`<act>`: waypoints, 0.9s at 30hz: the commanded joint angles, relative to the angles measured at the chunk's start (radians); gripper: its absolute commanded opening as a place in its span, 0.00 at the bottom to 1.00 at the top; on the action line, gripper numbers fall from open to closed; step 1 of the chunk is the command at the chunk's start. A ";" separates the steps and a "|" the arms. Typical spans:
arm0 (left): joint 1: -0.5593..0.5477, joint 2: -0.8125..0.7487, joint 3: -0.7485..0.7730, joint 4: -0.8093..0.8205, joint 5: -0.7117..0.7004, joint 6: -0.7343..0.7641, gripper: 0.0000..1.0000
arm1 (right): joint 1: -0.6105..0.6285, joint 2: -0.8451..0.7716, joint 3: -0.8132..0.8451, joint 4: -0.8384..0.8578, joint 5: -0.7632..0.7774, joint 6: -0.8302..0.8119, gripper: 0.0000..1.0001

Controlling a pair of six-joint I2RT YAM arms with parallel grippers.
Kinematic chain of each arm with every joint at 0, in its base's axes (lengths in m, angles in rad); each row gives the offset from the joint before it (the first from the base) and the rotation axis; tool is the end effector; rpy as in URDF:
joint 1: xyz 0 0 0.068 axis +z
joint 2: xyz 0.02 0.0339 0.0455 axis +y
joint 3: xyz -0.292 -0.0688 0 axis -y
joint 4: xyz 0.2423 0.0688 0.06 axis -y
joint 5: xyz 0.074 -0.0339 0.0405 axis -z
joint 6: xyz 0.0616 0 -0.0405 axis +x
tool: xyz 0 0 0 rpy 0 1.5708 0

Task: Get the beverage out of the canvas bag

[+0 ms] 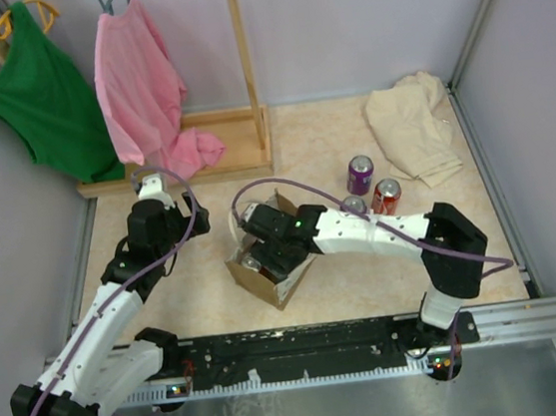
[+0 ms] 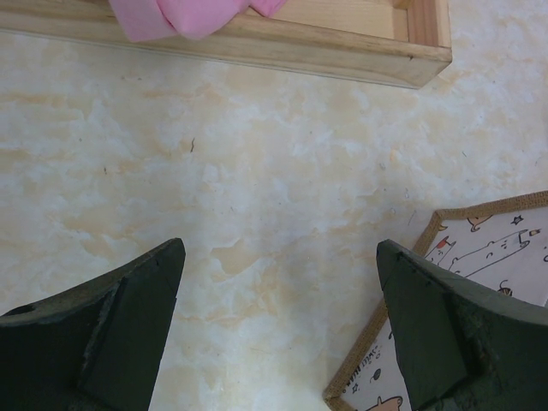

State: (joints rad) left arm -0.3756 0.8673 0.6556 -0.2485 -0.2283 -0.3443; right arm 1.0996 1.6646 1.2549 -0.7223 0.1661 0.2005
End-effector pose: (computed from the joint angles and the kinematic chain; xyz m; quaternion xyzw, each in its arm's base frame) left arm 0.1918 -0.0606 0.2844 -0.0468 0.8451 -0.0939 0.5243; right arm 0.1683 0.3079 0.2407 -0.4064 0.8839 0.0668 0.2217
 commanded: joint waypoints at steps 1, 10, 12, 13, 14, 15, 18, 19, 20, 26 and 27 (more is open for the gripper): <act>-0.003 -0.002 0.006 0.009 -0.008 -0.005 1.00 | 0.002 -0.130 0.077 0.034 0.148 -0.036 0.00; -0.002 -0.010 0.004 0.005 -0.012 -0.003 1.00 | 0.000 -0.218 0.174 0.128 0.267 -0.082 0.00; -0.002 -0.011 0.004 0.005 -0.013 -0.003 1.00 | 0.001 -0.222 0.219 0.129 0.301 -0.095 0.00; -0.003 -0.010 0.003 0.005 -0.013 -0.002 1.00 | 0.000 -0.223 0.243 0.130 0.319 -0.105 0.00; -0.003 -0.009 0.004 0.006 -0.013 -0.002 1.00 | 0.000 -0.227 0.266 0.134 0.340 -0.115 0.00; -0.003 -0.008 0.003 0.006 -0.013 -0.002 1.00 | 0.000 -0.230 0.290 0.138 0.362 -0.123 0.00; -0.003 -0.006 0.003 0.007 -0.011 -0.004 1.00 | -0.011 -0.238 0.370 0.147 0.416 -0.145 0.00; -0.003 -0.006 0.001 0.007 -0.011 -0.004 1.00 | -0.022 -0.238 0.402 0.146 0.434 -0.150 0.00; -0.003 -0.006 0.000 0.009 -0.010 -0.005 1.00 | -0.033 -0.236 0.430 0.147 0.451 -0.155 0.00; -0.004 -0.014 -0.008 0.012 -0.006 -0.008 1.00 | -0.188 -0.212 0.524 0.150 0.474 -0.143 0.00; -0.003 -0.013 -0.008 0.012 -0.006 -0.009 1.00 | -0.219 -0.199 0.539 0.145 0.470 -0.138 0.00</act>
State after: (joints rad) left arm -0.3756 0.8673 0.6552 -0.2481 -0.2329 -0.3443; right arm 0.9867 1.5021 1.6978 -0.6643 0.5495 0.0727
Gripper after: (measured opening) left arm 0.997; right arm 0.669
